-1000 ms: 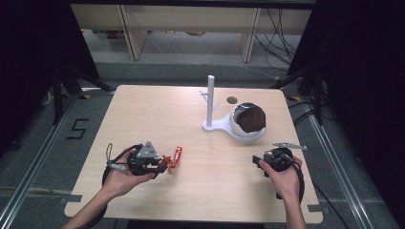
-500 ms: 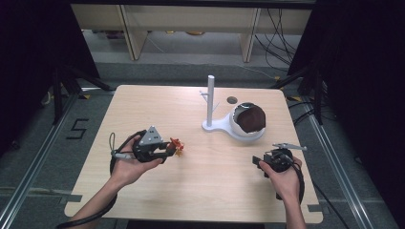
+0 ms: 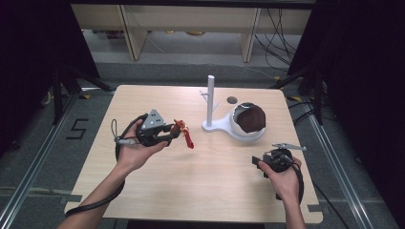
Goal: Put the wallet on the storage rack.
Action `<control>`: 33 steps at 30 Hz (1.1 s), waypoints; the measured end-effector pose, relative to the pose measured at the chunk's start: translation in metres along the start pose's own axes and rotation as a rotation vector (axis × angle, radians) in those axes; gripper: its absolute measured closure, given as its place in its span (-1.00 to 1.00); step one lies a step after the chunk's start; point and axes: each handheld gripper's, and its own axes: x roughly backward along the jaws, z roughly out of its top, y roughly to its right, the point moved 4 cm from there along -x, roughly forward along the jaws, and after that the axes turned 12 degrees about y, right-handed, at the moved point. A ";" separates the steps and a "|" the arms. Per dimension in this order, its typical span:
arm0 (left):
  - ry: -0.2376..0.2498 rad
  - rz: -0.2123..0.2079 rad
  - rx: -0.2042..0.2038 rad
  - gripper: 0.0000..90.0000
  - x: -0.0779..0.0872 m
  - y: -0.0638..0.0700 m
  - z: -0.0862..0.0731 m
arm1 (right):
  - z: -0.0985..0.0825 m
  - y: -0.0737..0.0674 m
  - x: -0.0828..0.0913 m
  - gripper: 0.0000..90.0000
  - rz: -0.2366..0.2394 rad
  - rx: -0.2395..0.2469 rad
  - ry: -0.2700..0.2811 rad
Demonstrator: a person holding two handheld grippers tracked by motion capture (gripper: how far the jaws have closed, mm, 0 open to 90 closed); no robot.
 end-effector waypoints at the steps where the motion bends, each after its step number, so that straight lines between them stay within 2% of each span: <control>1: 0.019 0.006 0.013 0.50 -0.002 0.000 0.002 | 0.000 0.000 0.000 0.06 -0.003 -0.002 -0.002; 7: 0.038 0.021 0.023 0.50 -0.013 -0.006 0.012 | 0.000 0.001 0.000 0.05 0.004 -0.004 0.001; 9: 0.043 0.020 0.025 0.50 -0.015 -0.006 0.014 | -0.001 0.002 -0.001 0.05 -0.018 0.008 0.008; 12: 0.045 0.027 0.018 0.50 -0.020 -0.007 0.018 | -0.001 0.002 -0.001 0.05 -0.017 0.008 0.009; 20: 0.073 0.046 0.018 0.50 -0.029 -0.009 0.026 | 0.000 0.001 0.000 0.05 0.007 0.000 0.003; 21: 0.071 0.050 0.016 0.50 -0.030 -0.010 0.027 | -0.001 0.003 0.000 0.05 0.006 0.020 0.008; 22: 0.071 0.050 0.016 0.50 -0.030 -0.010 0.027 | -0.001 0.003 0.000 0.05 0.006 0.020 0.008; 23: 0.076 0.053 0.019 0.50 -0.032 -0.011 0.030 | 0.000 0.001 0.001 0.05 -0.001 0.000 -0.002; 27: 0.096 0.062 0.028 0.51 -0.036 -0.012 0.035 | -0.001 0.000 0.001 0.05 0.004 -0.004 -0.003; 33: 0.100 0.068 0.024 0.51 -0.042 -0.016 0.043 | 0.000 -0.001 0.000 0.04 -0.002 -0.005 -0.001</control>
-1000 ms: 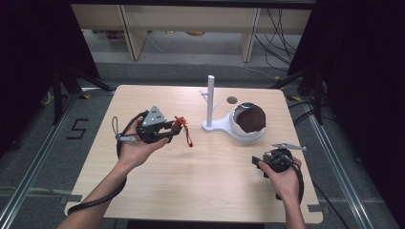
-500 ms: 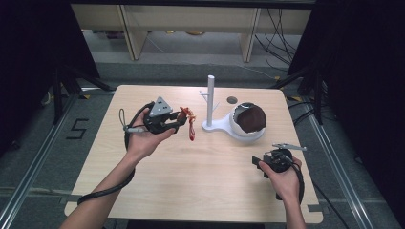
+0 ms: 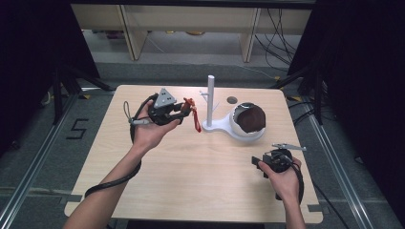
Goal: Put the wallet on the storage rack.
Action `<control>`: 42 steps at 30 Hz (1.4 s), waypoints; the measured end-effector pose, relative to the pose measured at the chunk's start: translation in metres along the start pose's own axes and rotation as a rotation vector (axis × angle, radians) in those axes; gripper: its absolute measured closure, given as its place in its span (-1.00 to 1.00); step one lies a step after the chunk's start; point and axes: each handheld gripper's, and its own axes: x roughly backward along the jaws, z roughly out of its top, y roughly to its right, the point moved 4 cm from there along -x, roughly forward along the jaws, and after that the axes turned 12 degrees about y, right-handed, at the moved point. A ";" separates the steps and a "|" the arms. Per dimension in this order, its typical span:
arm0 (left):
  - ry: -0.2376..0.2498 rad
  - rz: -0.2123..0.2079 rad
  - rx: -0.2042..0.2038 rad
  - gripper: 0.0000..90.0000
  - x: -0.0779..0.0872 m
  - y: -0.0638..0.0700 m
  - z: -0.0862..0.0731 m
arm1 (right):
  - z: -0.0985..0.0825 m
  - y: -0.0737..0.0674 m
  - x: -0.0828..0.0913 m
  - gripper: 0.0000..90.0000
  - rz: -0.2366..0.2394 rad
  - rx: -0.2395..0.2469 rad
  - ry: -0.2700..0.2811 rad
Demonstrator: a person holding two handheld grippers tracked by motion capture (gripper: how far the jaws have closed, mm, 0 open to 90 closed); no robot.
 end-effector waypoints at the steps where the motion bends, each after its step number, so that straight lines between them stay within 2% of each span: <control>1: 0.000 0.000 0.000 0.50 0.000 0.000 0.000 | 0.000 0.002 -0.001 0.04 -0.003 0.018 0.012; 2: 0.000 0.001 0.000 0.50 -0.002 -0.001 0.001 | 0.000 0.001 0.000 0.04 0.003 0.004 0.007; 7: -0.003 0.007 -0.002 0.50 -0.007 -0.002 0.002 | 0.000 0.001 0.000 0.04 0.000 0.011 0.006; 8: 0.001 0.014 -0.018 0.50 -0.008 -0.004 0.003 | 0.000 0.001 -0.001 0.04 0.005 0.011 0.010; 10: 0.002 0.017 -0.020 0.50 -0.011 -0.004 0.005 | -0.001 -0.002 0.000 0.04 0.002 -0.008 -0.008; 14: 0.008 0.025 -0.023 0.51 -0.014 -0.006 0.009 | -0.001 -0.002 0.000 0.04 0.008 -0.009 -0.009; 28: 0.015 0.047 -0.019 0.51 -0.024 -0.013 0.015 | -0.001 0.000 -0.001 0.03 0.005 -0.001 -0.003; 30: 0.015 0.051 -0.021 0.51 -0.024 -0.014 0.016 | -0.001 -0.002 -0.001 0.03 0.008 -0.018 -0.004; 31: 0.015 0.053 -0.022 0.51 -0.025 -0.014 0.017 | -0.001 0.000 -0.002 0.03 0.014 -0.003 0.001; 42: 0.019 0.053 -0.030 0.51 -0.030 -0.012 0.022 | -0.002 -0.002 -0.003 0.03 0.015 0.002 -0.008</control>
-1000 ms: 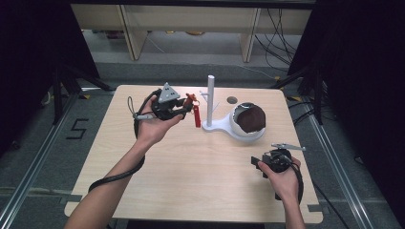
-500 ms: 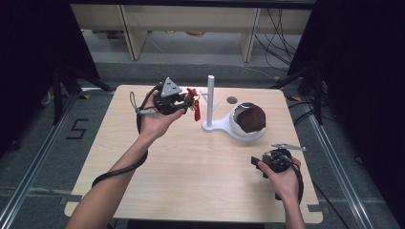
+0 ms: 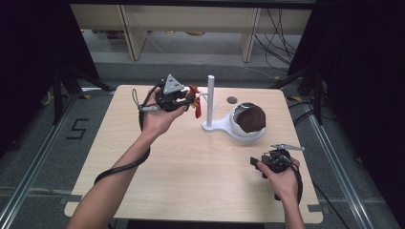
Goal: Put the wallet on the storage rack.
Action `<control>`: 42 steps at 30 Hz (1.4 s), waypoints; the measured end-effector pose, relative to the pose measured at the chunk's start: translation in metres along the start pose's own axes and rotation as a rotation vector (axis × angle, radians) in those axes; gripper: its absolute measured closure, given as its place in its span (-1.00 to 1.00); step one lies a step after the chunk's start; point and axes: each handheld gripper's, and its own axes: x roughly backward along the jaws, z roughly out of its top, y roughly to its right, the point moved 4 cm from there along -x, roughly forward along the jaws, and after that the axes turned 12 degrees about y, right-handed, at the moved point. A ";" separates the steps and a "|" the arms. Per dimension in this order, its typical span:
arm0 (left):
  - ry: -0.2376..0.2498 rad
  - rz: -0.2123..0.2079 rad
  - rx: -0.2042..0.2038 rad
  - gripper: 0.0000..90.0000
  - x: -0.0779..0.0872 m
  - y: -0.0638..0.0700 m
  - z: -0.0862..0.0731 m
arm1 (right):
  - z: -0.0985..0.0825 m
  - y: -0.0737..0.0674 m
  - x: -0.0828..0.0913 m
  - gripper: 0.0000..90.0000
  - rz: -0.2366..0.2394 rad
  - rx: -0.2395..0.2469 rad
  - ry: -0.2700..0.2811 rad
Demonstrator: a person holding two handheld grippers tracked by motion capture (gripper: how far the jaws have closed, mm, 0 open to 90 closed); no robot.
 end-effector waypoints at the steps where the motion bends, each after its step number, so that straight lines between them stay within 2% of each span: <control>1: 0.000 0.000 0.000 0.51 0.000 0.000 0.000 | 0.000 0.000 0.000 0.03 0.000 0.000 0.000; 7: 0.011 0.000 -0.010 0.51 -0.001 0.003 0.005 | 0.000 0.001 0.000 0.03 -0.002 -0.002 0.002; 8: 0.012 -0.003 -0.013 0.51 -0.001 0.004 0.005 | 0.000 -0.002 0.001 0.03 -0.005 -0.027 -0.002; 9: 0.012 -0.003 -0.013 0.51 -0.001 0.004 0.005 | 0.000 -0.002 0.001 0.03 -0.005 -0.027 -0.002; 10: 0.012 -0.010 -0.020 0.51 -0.001 0.008 0.006 | 0.000 0.001 0.000 0.03 -0.005 0.000 0.002; 22: -0.001 -0.049 -0.067 0.51 -0.003 0.023 0.004 | 0.000 0.001 0.000 0.03 -0.006 0.000 0.002; 34: -0.014 -0.080 -0.075 0.51 0.001 0.034 -0.009 | -0.001 0.001 0.000 0.03 -0.001 0.000 0.002; 38: -0.028 -0.089 -0.090 0.51 0.002 0.036 -0.014 | -0.001 0.000 -0.001 0.03 0.009 -0.001 0.004; 42: -0.029 -0.090 -0.077 0.51 0.002 0.037 -0.019 | -0.001 0.000 -0.001 0.03 0.008 0.000 0.002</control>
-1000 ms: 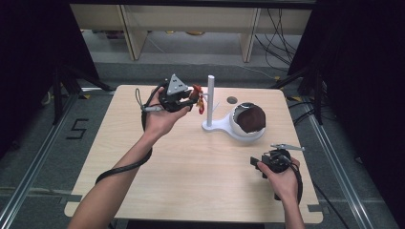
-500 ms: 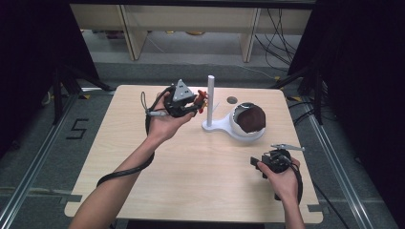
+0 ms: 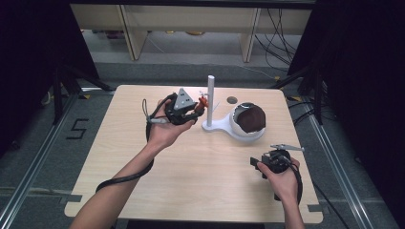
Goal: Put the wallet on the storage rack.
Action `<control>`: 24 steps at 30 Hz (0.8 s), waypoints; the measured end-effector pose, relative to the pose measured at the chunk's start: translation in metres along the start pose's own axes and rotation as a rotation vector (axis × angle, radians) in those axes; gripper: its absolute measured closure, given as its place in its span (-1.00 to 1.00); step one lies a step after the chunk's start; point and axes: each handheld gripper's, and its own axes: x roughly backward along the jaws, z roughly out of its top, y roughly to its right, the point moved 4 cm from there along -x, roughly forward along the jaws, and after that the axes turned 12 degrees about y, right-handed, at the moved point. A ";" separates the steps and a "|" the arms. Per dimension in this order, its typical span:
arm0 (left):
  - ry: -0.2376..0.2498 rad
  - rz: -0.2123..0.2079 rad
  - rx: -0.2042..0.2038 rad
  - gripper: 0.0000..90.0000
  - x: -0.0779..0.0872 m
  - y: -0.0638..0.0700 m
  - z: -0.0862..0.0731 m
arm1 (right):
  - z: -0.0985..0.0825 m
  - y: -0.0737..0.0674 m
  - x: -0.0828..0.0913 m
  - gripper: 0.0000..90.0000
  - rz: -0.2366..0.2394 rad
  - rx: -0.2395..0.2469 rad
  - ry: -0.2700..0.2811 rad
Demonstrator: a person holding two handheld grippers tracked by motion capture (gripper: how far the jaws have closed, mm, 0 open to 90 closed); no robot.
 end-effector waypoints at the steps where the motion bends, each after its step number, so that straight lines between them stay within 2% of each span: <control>1: -0.001 0.000 0.001 0.51 0.000 0.000 -0.001 | 0.000 0.000 0.000 0.03 -0.001 0.000 0.000; 7: -0.007 0.001 0.004 0.51 0.001 0.000 -0.005 | 0.000 0.000 0.000 0.03 -0.001 0.000 0.000; 8: -0.020 0.004 -0.013 0.51 0.002 -0.001 -0.007 | 0.000 0.000 0.000 0.02 0.002 -0.001 0.000; 9: -0.010 0.008 0.003 0.51 0.001 0.000 -0.007 | 0.000 0.000 0.000 0.02 0.002 -0.002 0.000; 17: -0.018 0.007 0.013 0.51 0.001 0.000 -0.012 | 0.000 -0.001 -0.001 0.01 -0.006 0.002 0.004; 18: -0.029 0.005 0.003 0.50 0.002 -0.001 -0.013 | 0.000 -0.001 0.000 0.01 -0.003 0.005 0.004; 19: -0.022 0.008 0.017 0.50 0.001 0.000 -0.014 | 0.000 0.000 0.000 0.01 -0.003 0.011 0.002; 24: -0.031 0.007 0.024 0.50 -0.001 0.001 -0.019 | 0.000 0.000 0.000 0.00 -0.004 0.011 0.002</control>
